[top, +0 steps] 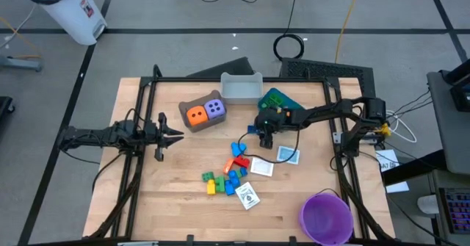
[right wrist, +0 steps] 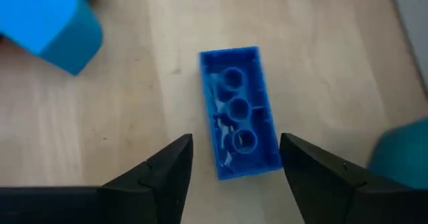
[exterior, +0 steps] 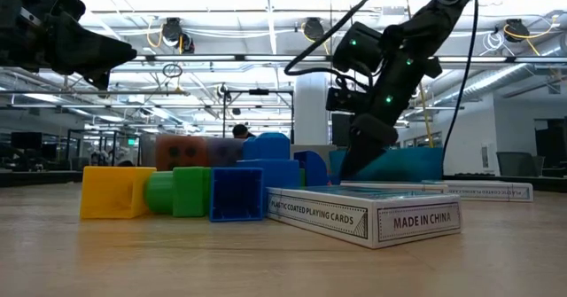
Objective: Pick & Place Toys
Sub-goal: Put the blue 8 studs game piece into the blue bin
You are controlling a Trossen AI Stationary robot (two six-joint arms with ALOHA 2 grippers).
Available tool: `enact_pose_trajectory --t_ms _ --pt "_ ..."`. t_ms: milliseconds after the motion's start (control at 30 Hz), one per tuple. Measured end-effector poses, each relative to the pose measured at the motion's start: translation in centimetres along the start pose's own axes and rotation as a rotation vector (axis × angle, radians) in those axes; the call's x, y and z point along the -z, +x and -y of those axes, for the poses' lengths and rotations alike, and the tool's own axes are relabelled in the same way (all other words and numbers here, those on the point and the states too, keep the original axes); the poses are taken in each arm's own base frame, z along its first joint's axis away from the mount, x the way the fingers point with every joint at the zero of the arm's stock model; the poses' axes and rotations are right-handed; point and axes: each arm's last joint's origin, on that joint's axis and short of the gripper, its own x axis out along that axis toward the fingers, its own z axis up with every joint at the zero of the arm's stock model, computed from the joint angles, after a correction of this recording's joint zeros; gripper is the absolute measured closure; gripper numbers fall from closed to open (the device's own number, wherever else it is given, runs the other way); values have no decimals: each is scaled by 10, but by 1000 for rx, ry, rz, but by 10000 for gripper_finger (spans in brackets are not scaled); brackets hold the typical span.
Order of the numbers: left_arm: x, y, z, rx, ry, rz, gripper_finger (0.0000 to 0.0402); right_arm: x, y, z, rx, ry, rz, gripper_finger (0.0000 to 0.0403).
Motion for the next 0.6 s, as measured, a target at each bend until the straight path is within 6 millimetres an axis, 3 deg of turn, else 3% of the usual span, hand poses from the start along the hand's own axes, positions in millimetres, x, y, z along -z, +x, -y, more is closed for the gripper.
enact_pose_trajectory --t_ms 267,600 --pt "0 0 0 -1 0 0 325 3 -1 -10 -26 -122 -22 191" --pt "0 0 0 -3 0 0 325 -1 -3 -10 -22 5 7 196"
